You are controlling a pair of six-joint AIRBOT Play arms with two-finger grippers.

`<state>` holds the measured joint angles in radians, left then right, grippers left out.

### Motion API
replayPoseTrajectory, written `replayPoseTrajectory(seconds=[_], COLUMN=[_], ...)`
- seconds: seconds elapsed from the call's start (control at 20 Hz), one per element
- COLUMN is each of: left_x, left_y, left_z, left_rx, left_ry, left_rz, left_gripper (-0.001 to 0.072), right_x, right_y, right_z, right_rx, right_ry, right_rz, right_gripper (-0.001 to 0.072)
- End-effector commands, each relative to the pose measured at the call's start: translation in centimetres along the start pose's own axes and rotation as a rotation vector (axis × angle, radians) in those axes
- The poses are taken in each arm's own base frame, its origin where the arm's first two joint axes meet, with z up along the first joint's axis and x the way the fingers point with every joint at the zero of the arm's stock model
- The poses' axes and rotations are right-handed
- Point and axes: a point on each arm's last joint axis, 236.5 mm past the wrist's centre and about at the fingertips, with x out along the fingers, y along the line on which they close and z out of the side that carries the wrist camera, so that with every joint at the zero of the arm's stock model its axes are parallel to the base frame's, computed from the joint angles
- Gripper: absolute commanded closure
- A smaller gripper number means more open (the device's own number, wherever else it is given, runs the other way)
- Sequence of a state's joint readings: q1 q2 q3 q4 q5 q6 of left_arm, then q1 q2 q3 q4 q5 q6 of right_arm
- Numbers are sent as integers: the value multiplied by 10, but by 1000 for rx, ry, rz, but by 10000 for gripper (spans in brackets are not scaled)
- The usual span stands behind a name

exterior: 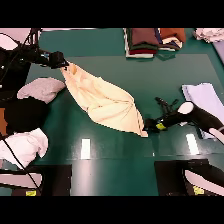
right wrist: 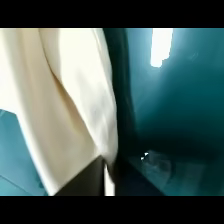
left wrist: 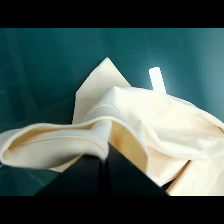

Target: Fold the shirts.

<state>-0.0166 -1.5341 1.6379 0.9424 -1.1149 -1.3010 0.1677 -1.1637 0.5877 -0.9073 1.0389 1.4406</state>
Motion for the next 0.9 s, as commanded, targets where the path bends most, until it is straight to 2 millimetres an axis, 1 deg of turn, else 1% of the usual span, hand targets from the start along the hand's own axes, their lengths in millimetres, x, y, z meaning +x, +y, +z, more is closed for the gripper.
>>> replayPoseTrajectory(seconds=[0.0, 0.05, 0.1, 0.15, 0.2, 0.25, 0.3, 0.35, 0.4, 0.45, 0.5, 0.6, 0.7, 0.75, 0.8, 0.85], left_x=[-7, -16, -30, -52, -80, -111, -148, -183, -221, -260, -295, -363, -416, -436, -451, -462], left_y=[-2, -2, -3, -7, -15, -27, -43, -63, -84, -107, -129, -173, -207, -219, -228, -236], left_z=[2, 7, 15, 28, 44, 60, 76, 86, 93, 97, 97, 83, 63, 52, 44, 34], left_rx=[12, 35, 66, 109, 155, 193, 235, 272, 307, 351, 387, 456, 509, 530, 545, 557], left_ry=[-9, -28, -60, -111, -178, -253, -338, -416, -496, -582, -658, -798, -909, -951, -981, -1002], left_rz=[7, 30, 62, 102, 138, 160, 178, 184, 187, 196, 196, 194, 191, 191, 190, 189], left_gripper=[683, 683, 683, 683, 683, 684, 683, 683, 683, 683, 683, 683, 683, 683, 684, 683], right_x=[8, -2, -21, -47, -83, -124, -173, -222, -273, -320, -367, -442, -494, -512, -526, -536], right_y=[6, 8, 10, 13, 16, 21, 30, 43, 58, 71, 84, 109, 127, 133, 136, 137], right_z=[21, 28, 39, 51, 67, 81, 92, 98, 99, 93, 82, 51, 17, 2, -10, -19], right_rx=[-99, -143, -196, -234, -267, -291, -315, -329, -338, -346, -354, -380, -394, -397, -393, -383], right_ry=[-3, -14, -47, -97, -180, -275, -397, -519, -651, -767, -886, -1097, -1258, -1315, -1357, -1378], right_rz=[-61, -87, -122, -162, -212, -256, -286, -297, -295, -298, -308, -328, -354, -369, -388, -406], right_gripper=[696, 696, 696, 697, 697, 696, 696, 697, 697, 697, 697, 697, 696, 697, 697, 697])
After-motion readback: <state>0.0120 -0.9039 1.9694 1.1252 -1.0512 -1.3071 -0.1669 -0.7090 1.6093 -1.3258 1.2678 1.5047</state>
